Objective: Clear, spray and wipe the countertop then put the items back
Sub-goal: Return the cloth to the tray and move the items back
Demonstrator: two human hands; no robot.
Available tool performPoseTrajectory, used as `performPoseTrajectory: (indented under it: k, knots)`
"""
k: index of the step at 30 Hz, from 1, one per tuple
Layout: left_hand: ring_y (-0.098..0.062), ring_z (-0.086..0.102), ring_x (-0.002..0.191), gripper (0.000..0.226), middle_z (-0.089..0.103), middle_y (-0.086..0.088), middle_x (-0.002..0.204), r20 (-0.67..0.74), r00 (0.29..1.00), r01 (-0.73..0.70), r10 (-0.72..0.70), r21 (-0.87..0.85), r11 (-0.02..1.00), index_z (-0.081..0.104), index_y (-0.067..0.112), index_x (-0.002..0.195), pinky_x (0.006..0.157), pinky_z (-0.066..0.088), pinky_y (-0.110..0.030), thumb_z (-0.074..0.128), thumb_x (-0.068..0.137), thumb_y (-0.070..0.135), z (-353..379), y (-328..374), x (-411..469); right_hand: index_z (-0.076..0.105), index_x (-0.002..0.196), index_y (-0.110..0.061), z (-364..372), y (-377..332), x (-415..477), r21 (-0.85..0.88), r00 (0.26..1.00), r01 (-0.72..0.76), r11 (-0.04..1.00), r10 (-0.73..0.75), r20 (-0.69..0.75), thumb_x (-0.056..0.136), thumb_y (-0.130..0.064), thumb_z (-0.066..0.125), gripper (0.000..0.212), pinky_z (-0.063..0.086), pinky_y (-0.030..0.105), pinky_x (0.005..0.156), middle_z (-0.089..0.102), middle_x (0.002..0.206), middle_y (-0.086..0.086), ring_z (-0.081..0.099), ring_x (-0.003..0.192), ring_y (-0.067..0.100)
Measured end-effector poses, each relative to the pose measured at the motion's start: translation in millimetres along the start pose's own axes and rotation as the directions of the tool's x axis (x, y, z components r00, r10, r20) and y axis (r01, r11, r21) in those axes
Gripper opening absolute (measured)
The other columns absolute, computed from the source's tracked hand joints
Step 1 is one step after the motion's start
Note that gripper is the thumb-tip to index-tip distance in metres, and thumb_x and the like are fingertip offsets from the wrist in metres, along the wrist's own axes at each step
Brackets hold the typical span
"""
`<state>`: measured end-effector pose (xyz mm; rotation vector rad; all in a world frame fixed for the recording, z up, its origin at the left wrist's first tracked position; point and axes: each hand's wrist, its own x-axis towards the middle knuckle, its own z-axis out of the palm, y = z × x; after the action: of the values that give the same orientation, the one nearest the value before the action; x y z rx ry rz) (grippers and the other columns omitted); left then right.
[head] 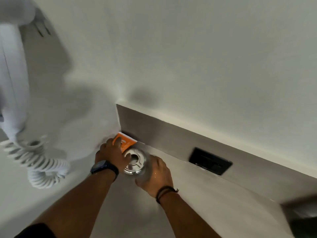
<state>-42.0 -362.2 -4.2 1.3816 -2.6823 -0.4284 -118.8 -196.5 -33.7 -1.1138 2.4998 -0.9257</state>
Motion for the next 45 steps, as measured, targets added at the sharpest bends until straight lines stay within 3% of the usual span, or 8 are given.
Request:
performPoseTrajectory:
  k: [4,12,16,21,27,32,40,45]
  knots:
    - [-0.032,0.040,0.131,0.074,0.039,-0.009,0.146,0.083,0.996,-0.035,0.035,0.006,0.999,0.037,0.024,0.143,0.107,0.036,-0.043,0.066,0.080,0.050,10.0,-9.5,24.1,0.027,0.144,-0.026,35.2,-10.9,37.7,-0.089,0.999,0.019,0.996,-0.016,0.034,0.053,-0.073,0.069,0.110,0.032,0.038,0.106,0.041,0.141,-0.002,0.039,0.129,0.019]
    - [-0.034,0.050,0.119,0.052,0.057,-0.012,0.128,-0.047,0.988,-0.152,0.148,-0.097,0.984,0.060,0.015,0.124,0.102,0.042,-0.044,0.075,0.077,0.033,7.7,-21.5,23.9,0.041,0.131,-0.030,51.4,-3.2,48.8,-0.220,0.983,0.043,0.974,-0.081,-0.164,0.052,-0.077,0.058,0.093,0.037,0.040,0.085,0.057,0.117,-0.005,0.053,0.105,0.019]
    - [-0.040,0.054,0.107,0.059,0.054,-0.010,0.133,-0.053,0.993,-0.114,0.108,-0.133,0.984,0.057,0.021,0.129,0.092,0.046,-0.046,0.075,0.075,0.034,6.0,-6.2,0.1,0.046,0.125,-0.030,22.4,20.8,22.1,-0.191,0.960,-0.038,0.981,-0.018,-0.280,0.048,-0.075,0.063,0.091,0.036,0.039,0.083,0.058,0.115,-0.006,0.054,0.103,0.019]
    - [-0.043,0.059,0.090,0.053,0.062,-0.013,0.117,-0.067,0.973,-0.228,0.219,-0.171,0.959,0.066,0.017,0.117,0.077,0.050,-0.047,0.068,0.067,0.033,25.8,55.8,-53.2,0.054,0.120,-0.025,-40.8,78.1,-35.7,-0.217,0.917,-0.199,0.956,0.104,-0.384,0.048,-0.072,0.066,0.087,0.038,0.043,0.085,0.060,0.117,0.001,0.056,0.106,0.027]
    - [-0.037,0.054,0.101,0.063,0.055,-0.008,0.127,0.039,0.955,-0.287,0.295,-0.137,0.948,0.054,0.020,0.132,0.082,0.046,-0.043,0.072,0.073,0.035,66.6,126.3,-99.0,0.054,0.125,-0.021,-115.4,146.1,-103.0,-0.235,0.832,-0.433,0.870,0.286,-0.475,0.049,-0.075,0.057,0.094,0.037,0.046,0.091,0.060,0.119,0.004,0.054,0.109,0.030]
    - [-0.037,0.053,0.099,0.062,0.055,-0.009,0.124,0.053,0.954,-0.291,0.296,-0.079,0.953,0.054,0.020,0.129,0.079,0.045,-0.042,0.071,0.073,0.038,84.3,151.2,-108.8,0.049,0.130,-0.025,-140.5,185.3,-134.6,-0.209,0.778,-0.542,0.814,0.392,-0.490,0.051,-0.077,0.060,0.095,0.035,0.045,0.094,0.058,0.123,0.002,0.051,0.113,0.028]
    - [-0.044,0.054,0.077,0.063,0.059,-0.020,0.100,-0.015,0.961,-0.277,0.277,-0.020,0.961,0.060,0.008,0.113,0.064,0.045,-0.048,0.085,0.058,0.027,93.5,148.4,-92.4,0.050,0.129,-0.026,-132.7,195.5,-132.9,-0.237,0.795,-0.532,0.813,0.384,-0.469,0.051,-0.077,0.060,0.094,0.037,0.044,0.092,0.058,0.123,-0.002,0.052,0.112,0.026]
    - [-0.044,0.055,0.081,0.065,0.059,-0.021,0.103,-0.021,0.963,-0.267,0.267,0.005,0.964,0.059,0.007,0.115,0.067,0.046,-0.050,0.085,0.061,0.032,93.2,141.4,-83.8,0.052,0.127,-0.025,-122.6,185.5,-122.2,-0.237,0.794,-0.527,0.816,0.374,-0.479,0.050,-0.076,0.061,0.092,0.037,0.044,0.090,0.059,0.120,-0.001,0.053,0.110,0.026]
